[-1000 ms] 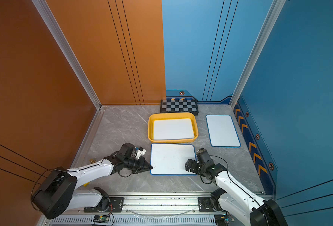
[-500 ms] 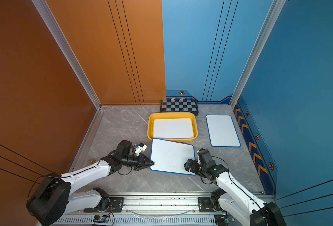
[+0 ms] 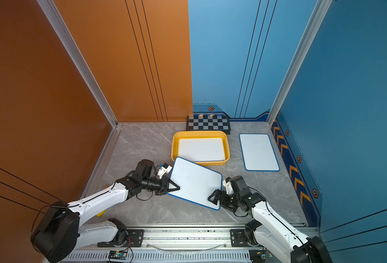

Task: Put the whiteboard into the storage box
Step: Pick up the whiteboard at the center of the board.

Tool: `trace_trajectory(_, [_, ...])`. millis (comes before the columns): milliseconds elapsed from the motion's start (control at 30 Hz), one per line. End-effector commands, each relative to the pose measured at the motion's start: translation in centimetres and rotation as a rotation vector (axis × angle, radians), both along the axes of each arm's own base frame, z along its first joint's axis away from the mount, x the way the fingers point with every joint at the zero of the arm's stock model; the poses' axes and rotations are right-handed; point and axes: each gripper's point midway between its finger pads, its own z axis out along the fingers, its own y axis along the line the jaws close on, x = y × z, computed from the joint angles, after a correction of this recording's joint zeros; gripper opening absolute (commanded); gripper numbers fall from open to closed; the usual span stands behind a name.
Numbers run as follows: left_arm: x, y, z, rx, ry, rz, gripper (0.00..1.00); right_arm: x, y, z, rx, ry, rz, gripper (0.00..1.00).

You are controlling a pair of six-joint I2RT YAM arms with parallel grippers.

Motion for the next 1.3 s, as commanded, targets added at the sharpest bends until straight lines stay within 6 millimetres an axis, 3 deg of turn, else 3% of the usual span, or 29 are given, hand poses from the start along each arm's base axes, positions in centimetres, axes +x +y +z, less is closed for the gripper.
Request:
trace_trajectory(0, [-0.3,0.7,0.9,0.016,-0.032,-0.020,0.13,-0.7,-0.2,-0.1,0.002,0.030,0.009,0.96])
trace_trajectory(300, [-0.2,2.0,1.1,0.024,0.001,0.017,0.00,0.6,-1.1,1.3,-0.001,0.010,-0.029,0.97])
trace_trajectory(633, [-0.2,3.0,2.8,0.017,-0.014,0.057,0.00,1.8,-2.8,2.4,0.005,-0.006,-0.097,0.97])
trace_trajectory(733, [-0.1,2.8,4.8,-0.021,-0.044,0.065,0.00,2.4,-3.4,2.7,0.011,-0.009,-0.128,0.97])
trace_trajectory(1033, [-0.8,2.7,13.6,-0.123,-0.216,0.065,0.00,4.2,-5.7,3.8,-0.047,-0.025,-0.197,0.97])
trace_trajectory(1267, [1.2,3.0,16.1,-0.076,-0.295,0.119,0.00,5.3,-6.9,4.4,-0.090,-0.035,-0.244,0.97])
